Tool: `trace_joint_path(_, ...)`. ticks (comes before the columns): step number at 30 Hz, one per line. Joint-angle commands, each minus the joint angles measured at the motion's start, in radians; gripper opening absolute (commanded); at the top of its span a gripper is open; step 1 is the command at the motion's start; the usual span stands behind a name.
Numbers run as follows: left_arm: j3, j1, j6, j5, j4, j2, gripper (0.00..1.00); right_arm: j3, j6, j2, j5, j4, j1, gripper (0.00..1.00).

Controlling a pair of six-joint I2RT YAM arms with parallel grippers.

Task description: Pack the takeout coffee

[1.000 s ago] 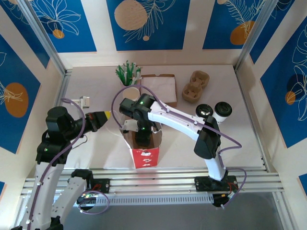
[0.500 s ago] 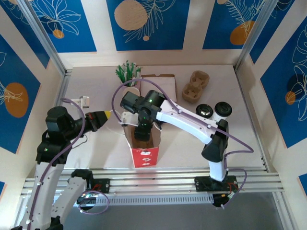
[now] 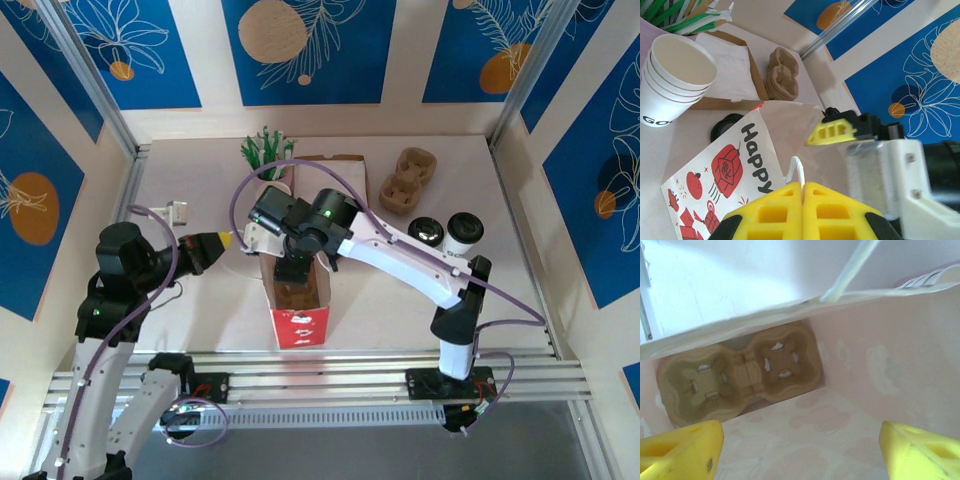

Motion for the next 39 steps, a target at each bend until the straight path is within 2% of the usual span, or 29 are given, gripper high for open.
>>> trace_joint_path(1, -0.009, -0.011, -0.007, 0.024, 0.025, -0.010, 0.00, 0.028, 0.008, -0.070, 0.024, 0.063, 0.005, 0.82)
trace_joint_path(11, -0.010, -0.011, -0.003, 0.023, 0.014, -0.018, 0.00, -0.045, 0.072, -0.196, 0.006, 0.161, -0.019, 0.82)
trace_joint_path(17, -0.013, -0.011, 0.000, 0.020, 0.005, -0.025, 0.00, -0.190, 0.115, -0.297, 0.008, 0.211, -0.042, 0.77)
trace_joint_path(25, -0.022, -0.011, 0.013, 0.019, -0.015, -0.030, 0.00, -0.346, 0.178, -0.407, 0.100, 0.268, -0.096, 0.71)
trace_joint_path(30, -0.031, -0.012, 0.016, 0.016, -0.021, -0.034, 0.00, -0.429, 0.233, -0.480, 0.071, 0.350, -0.127, 0.69)
trace_joint_path(36, -0.034, -0.011, 0.023, 0.009, -0.036, -0.038, 0.00, -0.560, 0.317, -0.605, -0.056, 0.480, -0.195, 0.66)
trace_joint_path(39, -0.038, -0.011, 0.026, 0.007, -0.038, -0.038, 0.00, -0.609, 0.353, -0.636, -0.075, 0.505, -0.229, 0.64)
